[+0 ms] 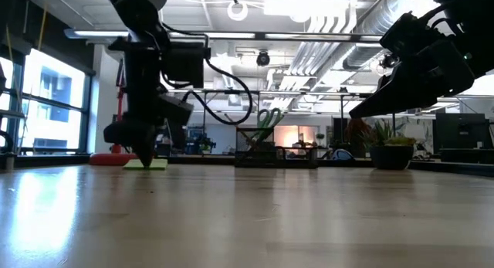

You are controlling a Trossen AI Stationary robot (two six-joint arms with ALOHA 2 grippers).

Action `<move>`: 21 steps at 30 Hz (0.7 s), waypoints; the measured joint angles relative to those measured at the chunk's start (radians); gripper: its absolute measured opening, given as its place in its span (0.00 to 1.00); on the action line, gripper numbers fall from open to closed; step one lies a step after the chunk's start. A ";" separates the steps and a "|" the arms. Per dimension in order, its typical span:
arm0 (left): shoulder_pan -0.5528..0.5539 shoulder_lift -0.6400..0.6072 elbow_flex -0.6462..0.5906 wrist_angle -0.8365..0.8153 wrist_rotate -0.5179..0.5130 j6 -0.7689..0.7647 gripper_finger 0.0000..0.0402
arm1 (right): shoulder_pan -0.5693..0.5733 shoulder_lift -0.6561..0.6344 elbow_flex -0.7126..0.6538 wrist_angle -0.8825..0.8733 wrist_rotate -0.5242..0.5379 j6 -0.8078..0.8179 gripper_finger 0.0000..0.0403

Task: Pick and place office supplies into organizer
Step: Put the green sticky note into the desk organizer

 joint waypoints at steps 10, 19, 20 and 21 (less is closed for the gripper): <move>0.108 0.029 -0.009 0.162 0.370 -0.026 0.05 | 0.000 0.000 0.000 -0.005 -0.014 0.018 0.33; 0.045 0.030 -0.010 0.280 0.589 -0.049 0.05 | 0.000 0.000 0.000 -0.016 0.000 0.013 0.33; 0.034 0.032 -0.005 0.274 0.607 -0.044 0.05 | 0.000 0.000 0.000 -0.015 0.001 0.017 0.33; 0.019 0.033 0.007 0.250 0.606 -0.033 0.05 | 0.000 0.000 0.000 -0.015 0.000 0.017 0.33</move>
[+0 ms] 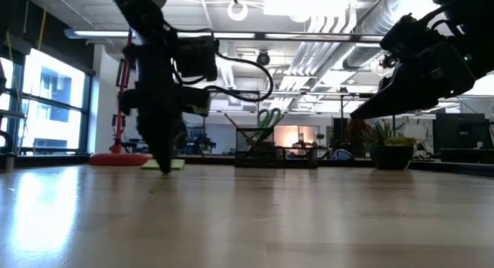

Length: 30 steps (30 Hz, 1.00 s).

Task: Pick and place office supplies into organizer
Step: Put the green sticky note into the desk organizer

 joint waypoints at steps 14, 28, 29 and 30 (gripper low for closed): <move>0.057 0.000 0.090 -0.292 -0.558 -0.036 0.05 | 0.000 0.000 0.000 -0.001 0.005 0.035 0.33; 0.278 -0.002 0.000 -0.024 -0.262 0.063 0.05 | 0.000 0.000 0.000 -0.024 0.005 0.045 0.33; 0.267 -0.002 -0.004 -0.022 -0.248 0.063 0.05 | 0.000 0.000 0.000 -0.024 0.007 0.045 0.33; 0.255 -0.002 -0.005 -0.022 -0.229 0.063 0.05 | 0.000 0.000 0.000 -0.023 0.010 0.045 0.33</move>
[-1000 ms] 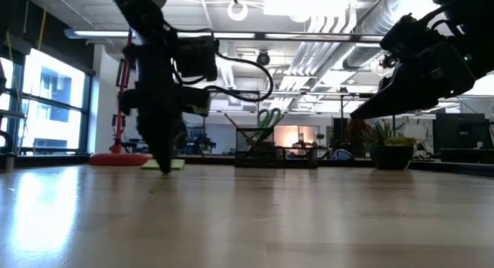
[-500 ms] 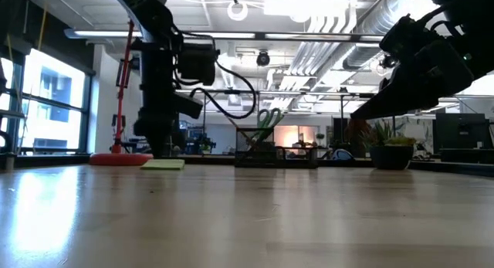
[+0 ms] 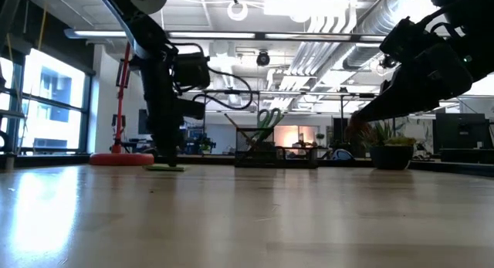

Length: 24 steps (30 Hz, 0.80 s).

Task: Pick and place office supplies into organizer
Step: Put the green sticky note into the desk organizer

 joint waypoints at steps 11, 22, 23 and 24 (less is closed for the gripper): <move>-0.293 0.010 -0.001 0.340 0.307 -0.090 0.05 | 0.005 0.000 0.000 0.020 0.008 -0.166 0.33; -0.527 -0.001 0.201 -0.016 -0.021 -0.063 0.05 | 0.005 0.151 0.092 0.160 -0.115 -0.325 0.33; -0.530 -0.002 0.213 -0.068 -0.068 -0.061 0.05 | 0.005 0.200 0.123 0.151 -0.113 -0.348 0.33; -0.528 -0.002 0.216 -0.111 -0.110 -0.064 0.05 | 0.005 0.253 0.159 0.136 -0.102 -0.375 0.33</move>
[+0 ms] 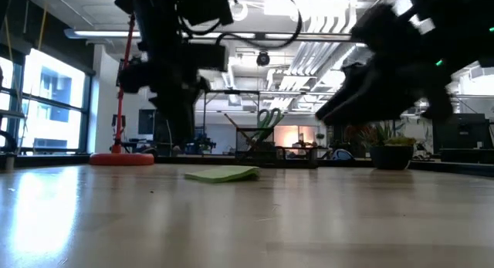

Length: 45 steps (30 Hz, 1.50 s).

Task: Pick and place office supplies into organizer
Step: Put the green sticky note into the desk organizer

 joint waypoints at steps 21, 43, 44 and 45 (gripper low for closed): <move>0.087 0.001 -0.231 0.354 0.183 -0.027 0.05 | -0.058 0.508 0.581 -0.443 0.148 -0.467 0.33; 0.087 0.007 -0.231 0.473 0.186 -0.007 0.05 | -0.110 0.506 0.582 -0.412 0.074 -0.558 0.33; 0.087 0.008 -0.231 0.480 0.187 -0.007 0.05 | -0.110 0.506 0.582 -0.404 0.074 -0.561 0.33; 0.087 0.014 -0.231 0.492 0.191 -0.007 0.05 | -0.110 0.506 0.582 -0.399 0.071 -0.567 0.33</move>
